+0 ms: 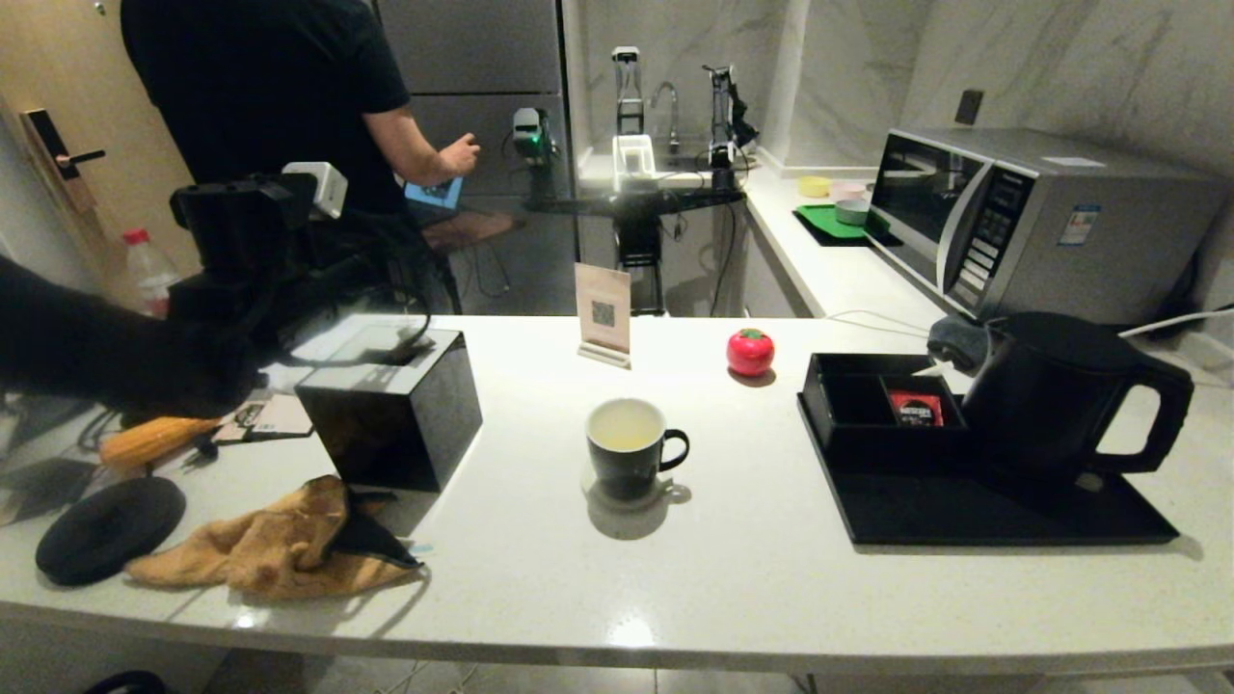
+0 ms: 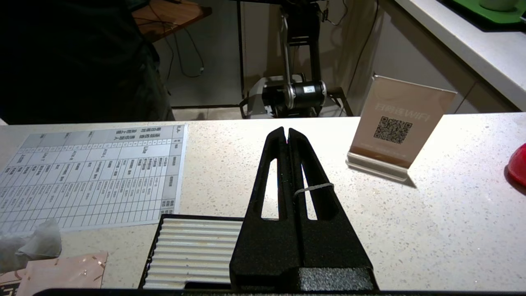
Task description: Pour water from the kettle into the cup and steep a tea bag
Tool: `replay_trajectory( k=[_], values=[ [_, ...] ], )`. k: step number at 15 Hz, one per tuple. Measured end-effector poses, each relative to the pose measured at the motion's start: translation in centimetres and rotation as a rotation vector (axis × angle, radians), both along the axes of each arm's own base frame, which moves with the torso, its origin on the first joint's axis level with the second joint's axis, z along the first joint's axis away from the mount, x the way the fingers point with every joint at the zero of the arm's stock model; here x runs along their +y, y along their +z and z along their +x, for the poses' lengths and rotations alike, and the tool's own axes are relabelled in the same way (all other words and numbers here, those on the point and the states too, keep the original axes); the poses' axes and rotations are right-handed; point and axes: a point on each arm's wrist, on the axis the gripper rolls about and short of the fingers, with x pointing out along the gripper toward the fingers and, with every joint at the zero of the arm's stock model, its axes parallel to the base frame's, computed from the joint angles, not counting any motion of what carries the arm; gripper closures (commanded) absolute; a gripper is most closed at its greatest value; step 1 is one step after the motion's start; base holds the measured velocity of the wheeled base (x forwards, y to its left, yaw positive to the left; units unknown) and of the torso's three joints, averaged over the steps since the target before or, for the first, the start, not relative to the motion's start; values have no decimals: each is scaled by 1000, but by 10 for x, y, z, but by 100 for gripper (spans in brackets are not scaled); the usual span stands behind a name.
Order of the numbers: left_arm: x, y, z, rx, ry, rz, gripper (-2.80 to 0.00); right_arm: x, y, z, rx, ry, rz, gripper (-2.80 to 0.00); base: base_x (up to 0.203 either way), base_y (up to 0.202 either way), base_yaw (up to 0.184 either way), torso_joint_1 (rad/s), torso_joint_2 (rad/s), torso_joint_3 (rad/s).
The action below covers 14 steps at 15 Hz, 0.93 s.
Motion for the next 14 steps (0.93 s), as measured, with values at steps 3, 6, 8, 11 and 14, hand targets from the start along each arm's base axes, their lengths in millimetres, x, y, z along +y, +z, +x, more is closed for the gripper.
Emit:
replay_trajectory(
  k=[3,6,8,11,14],
  values=[
    [9,1,-1,-2,22,-2,0,0,0,0,0,0,0,0,0,0,0,0,0,0],
    [19,2,-5,-4,48,-2,0,0,0,0,0,0,0,0,0,0,0,0,0,0],
    [25,1,-9,4,62,-2,0,0,0,0,0,0,0,0,0,0,0,0,0,0],
    [28,-8,-18,41,67,-3,0,0,0,0,0,0,0,0,0,0,0,0,0,0],
    [28,-16,-26,61,61,-4,0,0,0,0,0,0,0,0,0,0,0,0,0,0]
  ],
)
